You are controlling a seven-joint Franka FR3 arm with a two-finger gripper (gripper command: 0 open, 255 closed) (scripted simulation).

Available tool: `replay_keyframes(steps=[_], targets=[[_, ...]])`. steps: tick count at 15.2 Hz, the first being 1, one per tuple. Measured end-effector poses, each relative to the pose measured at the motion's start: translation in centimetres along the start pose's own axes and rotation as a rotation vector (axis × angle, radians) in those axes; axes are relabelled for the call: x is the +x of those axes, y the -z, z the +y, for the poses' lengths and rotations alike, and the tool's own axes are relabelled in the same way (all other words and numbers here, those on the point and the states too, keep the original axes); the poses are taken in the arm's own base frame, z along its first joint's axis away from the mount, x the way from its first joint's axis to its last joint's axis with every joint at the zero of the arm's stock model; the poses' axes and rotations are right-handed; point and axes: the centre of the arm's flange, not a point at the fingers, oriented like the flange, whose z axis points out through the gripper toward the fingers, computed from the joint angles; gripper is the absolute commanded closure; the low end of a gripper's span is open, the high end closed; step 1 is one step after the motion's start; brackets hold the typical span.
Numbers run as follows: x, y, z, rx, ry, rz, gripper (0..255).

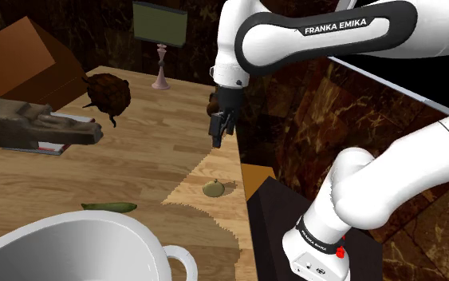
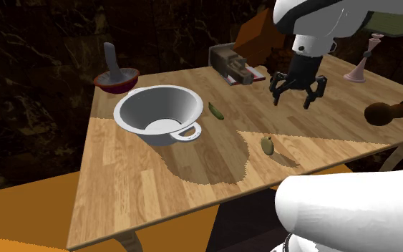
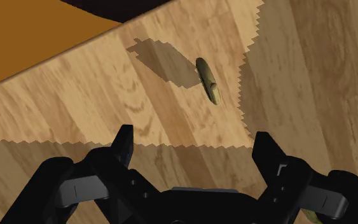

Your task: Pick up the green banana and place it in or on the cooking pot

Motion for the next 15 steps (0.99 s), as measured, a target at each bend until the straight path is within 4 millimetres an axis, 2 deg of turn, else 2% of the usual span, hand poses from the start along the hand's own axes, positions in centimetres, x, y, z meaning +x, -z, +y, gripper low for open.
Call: replay_keyframes(steps=[4, 12, 15], targets=[[3.8, -2.2, -2.9, -0.012, 0.094, 0.031, 0], [9.6, -6.6, -9.5, -0.037, 0.282, 0.091, 0], [11.2, -8.2, -12.6, -0.046, 0.352, 0.114, 0]])
